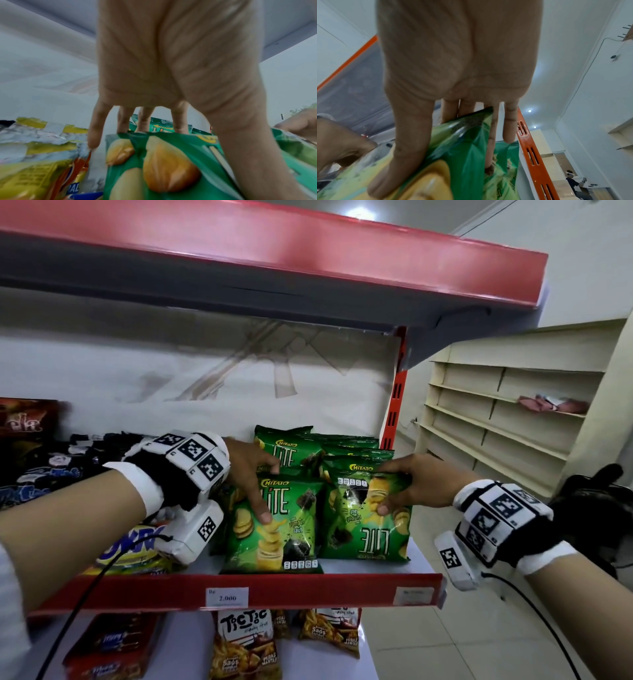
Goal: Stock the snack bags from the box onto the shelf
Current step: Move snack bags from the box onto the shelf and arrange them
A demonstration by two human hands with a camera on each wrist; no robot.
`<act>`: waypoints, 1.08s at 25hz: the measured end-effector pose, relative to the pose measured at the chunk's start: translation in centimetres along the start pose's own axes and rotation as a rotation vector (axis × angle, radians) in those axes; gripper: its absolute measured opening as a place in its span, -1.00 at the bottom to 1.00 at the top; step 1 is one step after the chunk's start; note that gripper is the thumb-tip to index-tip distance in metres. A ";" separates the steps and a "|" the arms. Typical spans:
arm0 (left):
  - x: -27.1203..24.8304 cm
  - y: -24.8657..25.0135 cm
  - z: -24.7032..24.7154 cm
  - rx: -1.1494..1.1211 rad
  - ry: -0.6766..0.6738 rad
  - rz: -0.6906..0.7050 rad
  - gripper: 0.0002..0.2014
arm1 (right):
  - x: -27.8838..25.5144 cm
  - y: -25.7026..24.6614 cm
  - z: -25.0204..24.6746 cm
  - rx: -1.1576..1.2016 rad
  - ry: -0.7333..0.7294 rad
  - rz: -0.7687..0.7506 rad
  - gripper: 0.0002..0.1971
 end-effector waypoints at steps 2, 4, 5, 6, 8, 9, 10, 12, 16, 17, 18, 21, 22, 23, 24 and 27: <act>0.1 0.0 -0.4 -0.104 0.130 0.021 -0.13 | 0.3 0.1 -0.3 -0.022 0.014 -0.012 -0.26; 0.2 0.4 -0.6 -0.126 0.198 0.036 -0.09 | 0.6 0.3 -0.3 -0.023 -0.002 -0.012 -0.27; 0.2 0.6 -0.5 -0.106 0.203 0.043 -0.08 | 0.7 0.5 -0.1 -0.012 -0.019 -0.009 -0.28; 0.2 0.9 -0.4 -0.090 0.208 0.052 -0.08 | 0.6 0.6 -0.1 0.001 -0.032 -0.004 -0.28; 0.3 1.3 -0.2 -0.079 0.230 0.061 -0.09 | 0.4 0.7 0.1 0.024 -0.043 -0.007 -0.28; 0.2 1.4 -0.1 -0.069 0.238 0.060 -0.08 | 0.3 0.6 0.0 0.037 -0.037 -0.013 -0.29; 0.2 1.4 0.0 -0.061 0.241 0.054 -0.07 | 0.2 0.6 0.0 0.055 -0.026 -0.019 -0.30; 0.1 1.2 0.1 -0.083 0.242 0.044 -0.08 | -0.2 0.7 0.1 0.111 0.007 -0.019 -0.28; -0.5 0.2 -1.0 -0.184 0.209 0.045 -0.11 | -1.3 1.3 0.3 0.195 0.090 -0.022 -0.21; -0.6 -0.2 -1.4 -0.182 0.196 0.023 -0.08 | -1.5 1.5 0.3 0.208 0.101 -0.022 -0.21; -0.6 -0.6 -1.7 -0.176 0.181 0.001 -0.05 | -1.6 1.7 0.3 0.215 0.104 -0.020 -0.22; -0.7 -1.2 -1.7 -0.203 0.098 -0.005 -0.03 | -1.5 1.7 0.5 0.216 0.084 -0.015 -0.23; -0.8 -1.3 -1.4 -0.211 0.075 0.003 -0.10 | -1.5 1.5 0.6 0.222 0.076 -0.016 -0.24; -0.8 -1.2 -1.1 -0.210 0.063 0.005 -0.17 | -1.5 1.3 0.7 0.229 0.073 -0.017 -0.24; -0.8 -1.3 -0.8 -0.204 0.064 0.000 -0.21 | -1.5 1.2 0.7 0.234 0.073 -0.019 -0.23; -1.3 -1.7 -1.1 -0.253 0.120 -0.019 -0.15 | -1.8 0.7 0.2 0.222 0.093 -0.019 -0.18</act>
Point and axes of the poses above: each hand's wrist, its own x-axis towards the middle knuckle, its own z-axis out of the palm, y = z × x, the point moved 3 cm from there along x, towards the middle knuckle, and after that the axes turned 8 degrees about y, right-handed, at the moved point
